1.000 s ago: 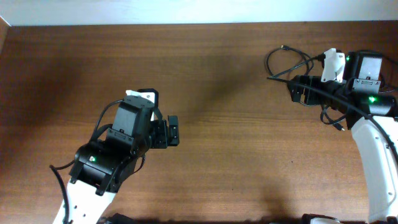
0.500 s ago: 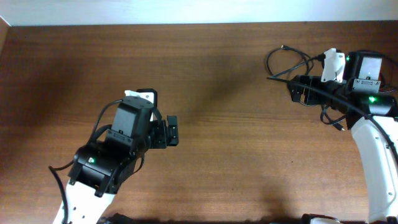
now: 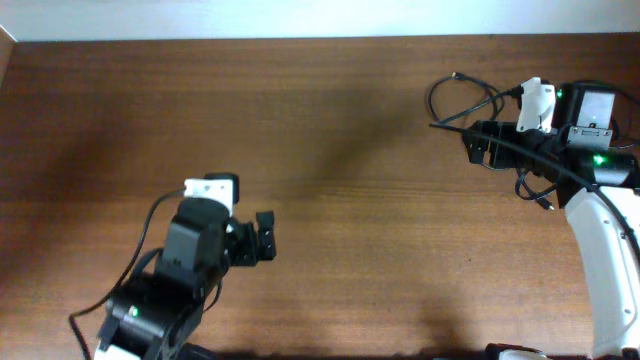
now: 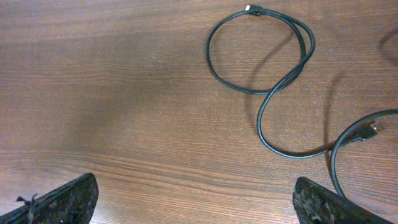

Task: Untangle cables

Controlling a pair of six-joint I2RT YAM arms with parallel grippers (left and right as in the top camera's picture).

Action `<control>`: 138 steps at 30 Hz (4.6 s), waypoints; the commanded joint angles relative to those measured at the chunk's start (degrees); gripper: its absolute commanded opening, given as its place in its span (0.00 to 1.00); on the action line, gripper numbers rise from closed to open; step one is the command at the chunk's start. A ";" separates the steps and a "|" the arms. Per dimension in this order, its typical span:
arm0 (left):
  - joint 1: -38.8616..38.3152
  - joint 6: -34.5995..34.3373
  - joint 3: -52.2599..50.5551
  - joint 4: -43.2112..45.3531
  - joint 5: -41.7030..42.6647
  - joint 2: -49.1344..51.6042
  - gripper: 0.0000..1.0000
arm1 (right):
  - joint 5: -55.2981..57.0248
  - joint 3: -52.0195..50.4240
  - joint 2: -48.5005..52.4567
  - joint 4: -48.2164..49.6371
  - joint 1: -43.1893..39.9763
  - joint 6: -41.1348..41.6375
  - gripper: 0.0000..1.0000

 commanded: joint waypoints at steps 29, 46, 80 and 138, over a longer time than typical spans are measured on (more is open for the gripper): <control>3.41 0.85 -35.58 36.11 4.24 -33.88 0.99 | 0.55 0.92 -0.94 0.07 0.26 -0.59 0.99; 3.41 -1.09 -49.70 58.75 4.68 -41.46 0.99 | 0.55 0.92 -0.94 0.09 0.26 -0.59 0.99; 6.54 2.56 -49.72 43.01 -5.73 -45.46 0.99 | 0.55 0.92 -0.94 0.09 0.26 -0.59 0.99; 21.49 21.42 -49.72 42.80 -3.80 -45.44 0.99 | 0.52 0.92 -0.94 0.09 0.26 -0.59 0.99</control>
